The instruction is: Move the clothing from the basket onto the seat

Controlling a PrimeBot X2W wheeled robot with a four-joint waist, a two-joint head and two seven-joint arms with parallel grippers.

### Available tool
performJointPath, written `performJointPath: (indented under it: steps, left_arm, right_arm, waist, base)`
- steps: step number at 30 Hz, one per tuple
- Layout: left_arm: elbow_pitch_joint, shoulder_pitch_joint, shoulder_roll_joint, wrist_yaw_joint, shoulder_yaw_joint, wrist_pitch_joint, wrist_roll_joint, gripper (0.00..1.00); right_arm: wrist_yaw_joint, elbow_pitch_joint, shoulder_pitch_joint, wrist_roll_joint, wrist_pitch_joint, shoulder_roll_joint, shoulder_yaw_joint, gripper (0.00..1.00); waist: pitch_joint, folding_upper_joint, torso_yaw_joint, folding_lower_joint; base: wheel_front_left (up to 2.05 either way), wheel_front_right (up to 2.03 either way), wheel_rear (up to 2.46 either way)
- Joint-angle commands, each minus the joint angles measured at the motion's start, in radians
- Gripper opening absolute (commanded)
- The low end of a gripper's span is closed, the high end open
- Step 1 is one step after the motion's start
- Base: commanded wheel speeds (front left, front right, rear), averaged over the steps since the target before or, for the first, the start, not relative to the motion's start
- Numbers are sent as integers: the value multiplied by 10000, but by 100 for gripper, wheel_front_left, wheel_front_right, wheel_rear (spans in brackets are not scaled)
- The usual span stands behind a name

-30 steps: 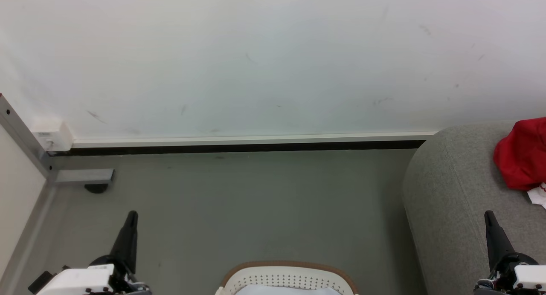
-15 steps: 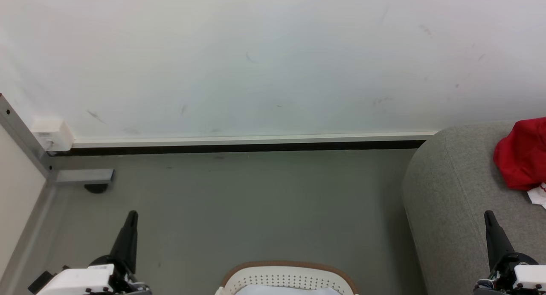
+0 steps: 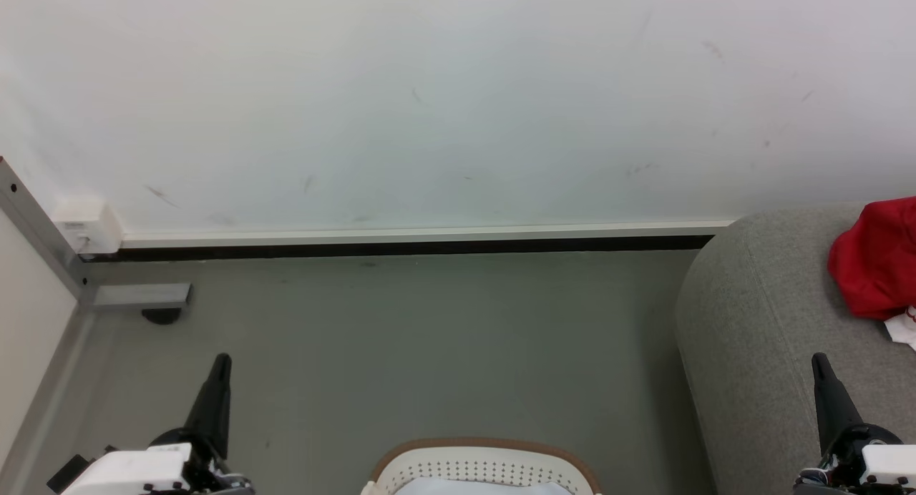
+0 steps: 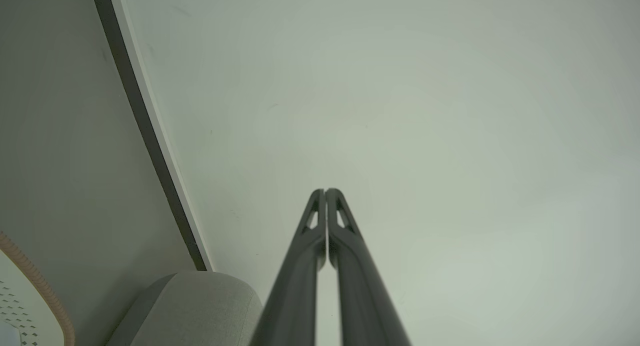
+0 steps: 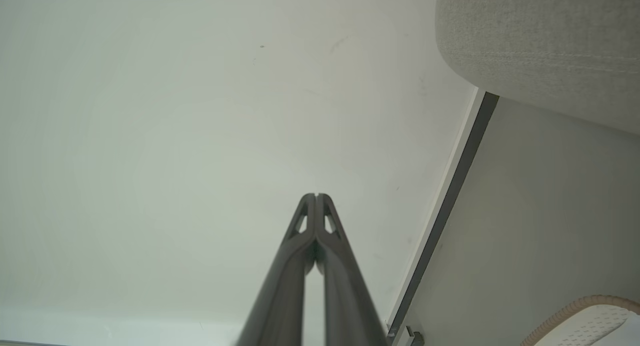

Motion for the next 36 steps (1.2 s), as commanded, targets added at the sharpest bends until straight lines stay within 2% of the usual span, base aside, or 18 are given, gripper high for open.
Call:
performJointPath:
  steps: [1, 36]
  left_arm:
    - [-28, -83, 19, -46, 26, 41, -120, 0]
    - [-29, -83, 21, -46, 26, 40, -120, 0]
  right_arm:
    - [-21, -20, -90, 104, -37, -101, 14, 0]
    - [-21, -32, -72, 232, -139, -174, 132, 0]
  waist:
    - [0, 0, 0, 0]
    - [0, 0, 0, 0]
  base:
    - [0, 0, 0]
    - [0, 0, 0]
